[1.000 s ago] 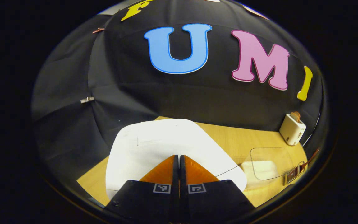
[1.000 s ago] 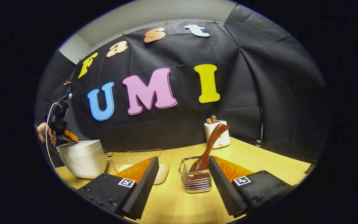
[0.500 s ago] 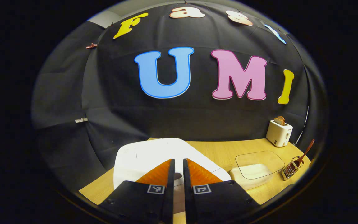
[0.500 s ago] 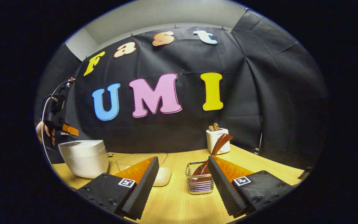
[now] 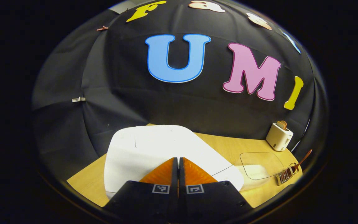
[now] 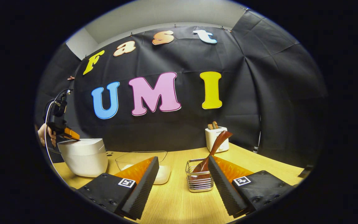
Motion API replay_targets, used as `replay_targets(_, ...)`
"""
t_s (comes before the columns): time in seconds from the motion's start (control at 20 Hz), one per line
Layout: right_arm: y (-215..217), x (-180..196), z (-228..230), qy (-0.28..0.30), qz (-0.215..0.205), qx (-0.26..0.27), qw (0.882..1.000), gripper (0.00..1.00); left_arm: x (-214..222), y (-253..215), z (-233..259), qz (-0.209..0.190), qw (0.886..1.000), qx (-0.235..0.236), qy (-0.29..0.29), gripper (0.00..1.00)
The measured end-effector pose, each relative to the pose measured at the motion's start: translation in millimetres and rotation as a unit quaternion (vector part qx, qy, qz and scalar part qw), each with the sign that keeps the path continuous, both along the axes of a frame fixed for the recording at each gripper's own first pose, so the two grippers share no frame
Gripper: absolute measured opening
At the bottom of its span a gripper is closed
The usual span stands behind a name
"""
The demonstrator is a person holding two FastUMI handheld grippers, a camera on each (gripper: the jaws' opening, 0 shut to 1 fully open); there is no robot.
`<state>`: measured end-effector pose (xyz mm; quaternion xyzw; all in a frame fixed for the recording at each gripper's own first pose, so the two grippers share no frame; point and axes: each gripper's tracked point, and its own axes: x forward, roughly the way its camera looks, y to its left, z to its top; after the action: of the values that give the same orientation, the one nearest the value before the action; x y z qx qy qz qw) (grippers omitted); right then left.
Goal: Close the left gripper, press the button to open the rice cooker; take a wooden spoon from the chopstick holder with the right hand, scoop a spoonful of rice and pour it into the rice cooker, then put the wooden spoon back into the chopstick holder.
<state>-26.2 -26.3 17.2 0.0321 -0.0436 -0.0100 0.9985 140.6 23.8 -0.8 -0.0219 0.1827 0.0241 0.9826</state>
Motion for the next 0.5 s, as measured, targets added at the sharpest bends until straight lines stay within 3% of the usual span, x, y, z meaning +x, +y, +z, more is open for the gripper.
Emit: replay_targets(0.5, -6.1, 9.0, -28.0, 0.022, 0.008, 0.014, 1.0, 0.98, 0.6, -1.0, -12.9, -0.002, 0.999, -0.013, 0.047, 0.06)
